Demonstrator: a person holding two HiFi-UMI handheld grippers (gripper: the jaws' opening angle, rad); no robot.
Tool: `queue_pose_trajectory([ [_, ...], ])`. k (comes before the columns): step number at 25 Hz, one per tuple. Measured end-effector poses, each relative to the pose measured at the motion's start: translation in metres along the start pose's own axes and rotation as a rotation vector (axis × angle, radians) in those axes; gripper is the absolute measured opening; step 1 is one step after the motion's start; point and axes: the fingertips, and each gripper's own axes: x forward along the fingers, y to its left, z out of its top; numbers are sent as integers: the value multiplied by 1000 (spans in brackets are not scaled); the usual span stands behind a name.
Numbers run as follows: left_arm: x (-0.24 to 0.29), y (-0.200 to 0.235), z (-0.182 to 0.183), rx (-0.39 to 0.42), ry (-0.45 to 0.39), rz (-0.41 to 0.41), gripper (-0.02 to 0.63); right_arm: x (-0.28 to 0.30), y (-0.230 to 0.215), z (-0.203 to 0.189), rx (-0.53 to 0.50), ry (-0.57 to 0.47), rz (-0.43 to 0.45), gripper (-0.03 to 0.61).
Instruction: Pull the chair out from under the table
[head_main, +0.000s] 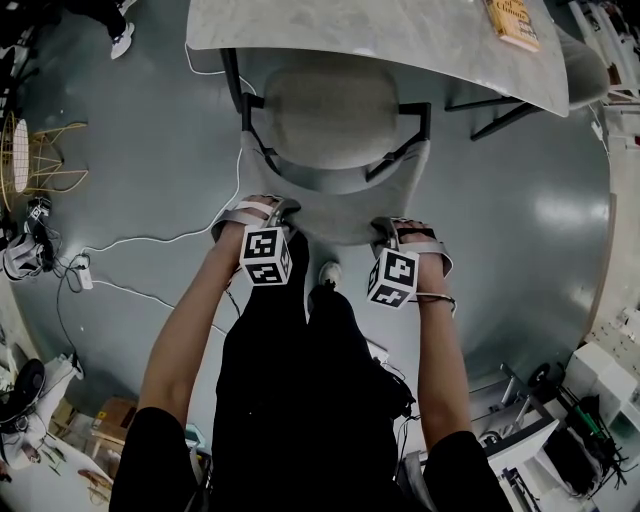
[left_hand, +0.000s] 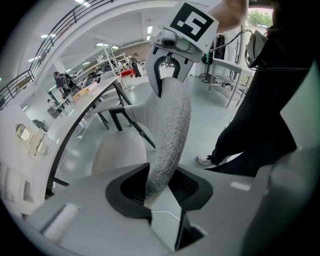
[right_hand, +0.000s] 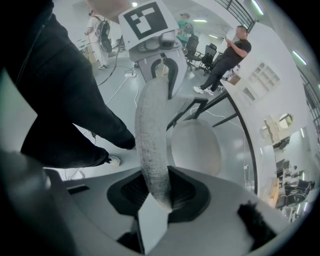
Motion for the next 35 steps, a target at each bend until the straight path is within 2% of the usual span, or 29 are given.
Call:
queue_pose_trajectory([
  [7,0,-18,5,7,3,-1,114,-3,16,-4,-10,1,2,98],
  [21,-1,-57,18,-43,11,14,115,-12,55,-14,-42,-19,8,98],
  [27,1,-78,24,-50,32,-9,115,-15,76,-21,-59,-22,20,94],
  [35,-4,-92,24,-69,28,2,117,-18,96,-19,-43,-20,39,94],
])
